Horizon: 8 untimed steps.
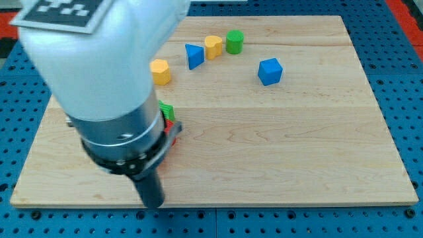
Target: Move the red star towards bottom left
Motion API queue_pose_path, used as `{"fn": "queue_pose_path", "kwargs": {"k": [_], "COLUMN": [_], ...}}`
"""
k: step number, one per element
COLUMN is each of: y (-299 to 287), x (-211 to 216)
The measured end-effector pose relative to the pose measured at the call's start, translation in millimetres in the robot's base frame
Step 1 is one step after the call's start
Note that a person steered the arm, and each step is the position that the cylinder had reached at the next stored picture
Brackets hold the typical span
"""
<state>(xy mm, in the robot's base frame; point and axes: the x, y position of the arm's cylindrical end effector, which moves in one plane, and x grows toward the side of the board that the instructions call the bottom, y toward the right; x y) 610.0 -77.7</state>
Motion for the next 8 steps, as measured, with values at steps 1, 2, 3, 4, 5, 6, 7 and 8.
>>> {"fn": "queue_pose_path", "kwargs": {"k": [1, 2, 3, 4, 5, 6, 7, 8], "y": [23, 14, 10, 10, 10, 21, 30, 22], "x": [-24, -23, -24, -32, -33, -33, -42, -55]}}
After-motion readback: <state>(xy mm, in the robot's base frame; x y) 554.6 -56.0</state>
